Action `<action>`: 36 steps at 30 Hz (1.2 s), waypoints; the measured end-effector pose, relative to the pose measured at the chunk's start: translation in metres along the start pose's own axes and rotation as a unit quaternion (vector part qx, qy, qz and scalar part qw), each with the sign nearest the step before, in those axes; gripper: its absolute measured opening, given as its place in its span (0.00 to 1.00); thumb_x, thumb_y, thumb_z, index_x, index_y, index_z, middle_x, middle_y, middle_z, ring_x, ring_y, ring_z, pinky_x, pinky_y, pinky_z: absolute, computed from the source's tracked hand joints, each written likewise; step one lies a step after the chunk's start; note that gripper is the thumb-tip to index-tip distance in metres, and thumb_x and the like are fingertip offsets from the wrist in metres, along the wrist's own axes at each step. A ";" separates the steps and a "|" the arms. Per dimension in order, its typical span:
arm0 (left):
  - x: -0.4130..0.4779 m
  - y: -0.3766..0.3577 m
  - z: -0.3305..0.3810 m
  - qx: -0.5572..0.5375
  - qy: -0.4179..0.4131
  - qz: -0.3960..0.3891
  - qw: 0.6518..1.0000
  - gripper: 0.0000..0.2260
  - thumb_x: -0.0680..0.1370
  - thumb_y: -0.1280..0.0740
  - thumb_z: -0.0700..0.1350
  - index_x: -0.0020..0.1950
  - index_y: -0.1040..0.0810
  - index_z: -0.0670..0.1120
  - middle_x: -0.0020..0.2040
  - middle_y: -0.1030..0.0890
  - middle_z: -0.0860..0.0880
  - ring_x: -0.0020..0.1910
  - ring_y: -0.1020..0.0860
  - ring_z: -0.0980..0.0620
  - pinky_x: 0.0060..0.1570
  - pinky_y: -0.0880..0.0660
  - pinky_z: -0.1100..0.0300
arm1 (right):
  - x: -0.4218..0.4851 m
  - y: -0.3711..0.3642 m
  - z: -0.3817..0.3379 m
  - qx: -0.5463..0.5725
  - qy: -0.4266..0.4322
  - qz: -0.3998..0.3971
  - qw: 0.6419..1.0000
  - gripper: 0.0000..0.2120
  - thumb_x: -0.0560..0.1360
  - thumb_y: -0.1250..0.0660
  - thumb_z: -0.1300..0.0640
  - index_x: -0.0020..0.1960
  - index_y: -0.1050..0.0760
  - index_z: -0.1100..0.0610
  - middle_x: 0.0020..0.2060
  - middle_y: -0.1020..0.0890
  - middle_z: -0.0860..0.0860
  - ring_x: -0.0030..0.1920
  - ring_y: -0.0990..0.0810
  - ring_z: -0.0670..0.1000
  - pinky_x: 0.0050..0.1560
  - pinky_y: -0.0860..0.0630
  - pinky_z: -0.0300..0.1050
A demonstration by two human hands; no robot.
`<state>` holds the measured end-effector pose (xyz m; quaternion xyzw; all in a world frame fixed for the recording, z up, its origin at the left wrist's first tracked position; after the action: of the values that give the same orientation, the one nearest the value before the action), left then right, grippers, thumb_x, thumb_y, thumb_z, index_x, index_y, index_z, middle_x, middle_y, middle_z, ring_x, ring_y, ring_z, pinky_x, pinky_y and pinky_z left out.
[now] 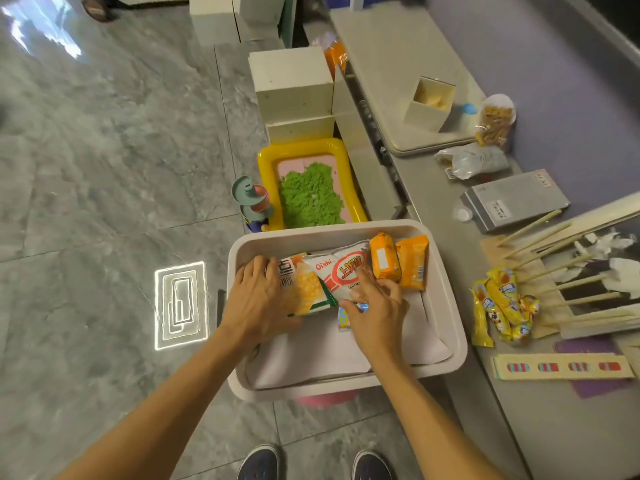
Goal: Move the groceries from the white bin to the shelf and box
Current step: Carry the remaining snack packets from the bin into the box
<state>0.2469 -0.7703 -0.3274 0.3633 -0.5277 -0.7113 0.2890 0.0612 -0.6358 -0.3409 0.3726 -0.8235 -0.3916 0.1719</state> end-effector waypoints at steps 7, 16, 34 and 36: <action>-0.021 0.043 0.006 -0.033 -0.008 0.013 0.999 0.52 0.59 0.29 0.74 0.73 0.31 0.43 0.65 0.28 0.46 0.63 0.25 0.42 0.67 0.27 0.46 | -0.003 0.029 -0.017 0.140 -0.054 -0.036 0.988 0.30 0.76 0.21 0.56 0.76 0.24 0.50 0.71 0.21 0.50 0.70 0.22 0.52 0.64 0.18 0.59; -0.055 0.246 0.044 -0.103 -0.017 0.047 0.993 0.53 0.63 0.26 0.75 0.79 0.34 0.46 0.68 0.29 0.49 0.62 0.24 0.46 0.62 0.22 0.50 | 0.028 0.213 -0.119 0.172 -0.030 -0.005 0.985 0.30 0.77 0.21 0.54 0.76 0.25 0.46 0.61 0.14 0.49 0.54 0.13 0.48 0.51 0.13 0.50; -0.159 0.619 0.240 -0.078 -0.266 0.100 0.956 0.57 0.60 0.37 0.86 0.78 0.28 0.48 0.76 0.26 0.49 0.71 0.26 0.46 0.72 0.28 0.47 | -0.082 0.614 -0.272 0.068 -0.046 0.187 0.979 0.26 0.79 0.24 0.51 0.76 0.24 0.47 0.56 0.12 0.51 0.47 0.16 0.45 0.32 0.31 0.24; -0.171 0.625 0.270 -0.074 -0.316 0.101 0.940 0.54 0.61 0.34 0.83 0.77 0.27 0.49 0.74 0.25 0.49 0.69 0.25 0.46 0.70 0.27 0.48 | -0.117 0.643 -0.262 0.032 -0.074 0.234 0.969 0.25 0.79 0.25 0.51 0.75 0.23 0.48 0.54 0.11 0.52 0.46 0.15 0.47 0.33 0.33 0.24</action>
<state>0.1397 -0.6613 0.3580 0.0416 -0.5717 -0.7936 0.2040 -0.0185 -0.4165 0.3230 0.1452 -0.9102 -0.3407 0.1856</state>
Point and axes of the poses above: each hand's wrist, its own x-axis towards the middle knuckle, its own y-axis out of the back of the hand, z = x × y, the point moved 7 cm from there along x, towards the middle knuckle
